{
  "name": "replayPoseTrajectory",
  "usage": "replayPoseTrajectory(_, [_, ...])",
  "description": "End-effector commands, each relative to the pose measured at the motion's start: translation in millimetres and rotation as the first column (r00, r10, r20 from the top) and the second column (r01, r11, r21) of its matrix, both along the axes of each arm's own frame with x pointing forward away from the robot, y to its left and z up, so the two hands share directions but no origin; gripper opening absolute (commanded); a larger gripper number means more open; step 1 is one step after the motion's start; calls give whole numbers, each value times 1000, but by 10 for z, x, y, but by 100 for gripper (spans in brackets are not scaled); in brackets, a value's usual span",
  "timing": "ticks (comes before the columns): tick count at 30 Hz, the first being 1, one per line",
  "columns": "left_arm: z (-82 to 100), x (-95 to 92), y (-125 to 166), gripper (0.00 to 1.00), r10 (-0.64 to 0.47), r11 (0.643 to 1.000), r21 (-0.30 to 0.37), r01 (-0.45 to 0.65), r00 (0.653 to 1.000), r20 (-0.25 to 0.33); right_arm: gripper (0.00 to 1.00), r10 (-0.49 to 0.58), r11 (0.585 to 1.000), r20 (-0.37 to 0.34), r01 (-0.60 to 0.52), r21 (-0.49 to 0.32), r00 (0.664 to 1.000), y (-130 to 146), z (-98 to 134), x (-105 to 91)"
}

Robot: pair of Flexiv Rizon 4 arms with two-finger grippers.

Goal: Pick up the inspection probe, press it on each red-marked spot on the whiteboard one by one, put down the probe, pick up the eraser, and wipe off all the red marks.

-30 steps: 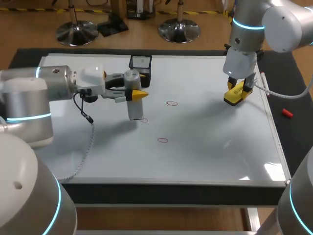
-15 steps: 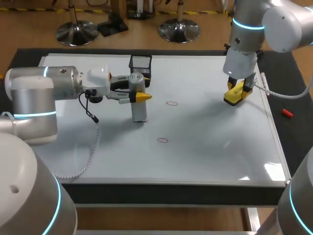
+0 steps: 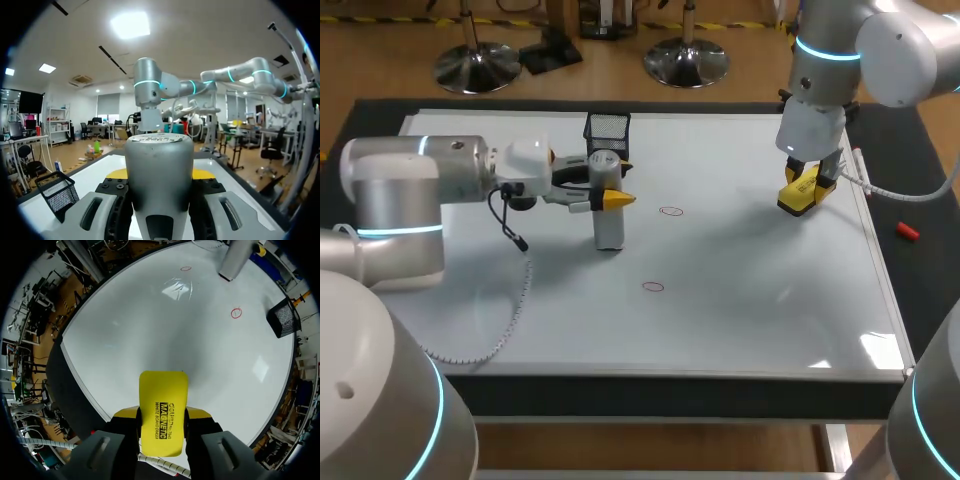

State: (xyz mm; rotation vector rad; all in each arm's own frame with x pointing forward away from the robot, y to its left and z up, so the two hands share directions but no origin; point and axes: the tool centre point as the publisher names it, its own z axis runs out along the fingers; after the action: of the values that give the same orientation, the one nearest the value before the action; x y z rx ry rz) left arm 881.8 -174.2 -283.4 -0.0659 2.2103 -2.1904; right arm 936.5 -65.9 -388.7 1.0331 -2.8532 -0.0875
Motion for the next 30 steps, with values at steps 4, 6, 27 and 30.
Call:
replayPoseTrajectory(4, [-40,27,-3,0,-6,1000,-1,6,1000,-6,0,1,1000,-2,-1,-4,1000,-2,6,9])
replayPoseTrajectory(6, [-44,24,-2,0,-6,1000,-1,6,1000,-8,0,1,1000,-2,-1,-4,1000,-2,6,9])
replayPoseTrajectory(27, [6,-4,52,0,12,1000,-10,-12,1000,-3,0,1,1000,-2,-1,-4,1000,-2,6,9])
replayPoseTrajectory(30, [57,-6,111,0,31,999,-16,-31,1000,4,0,1,1000,-2,-1,-4,1000,-2,6,9])
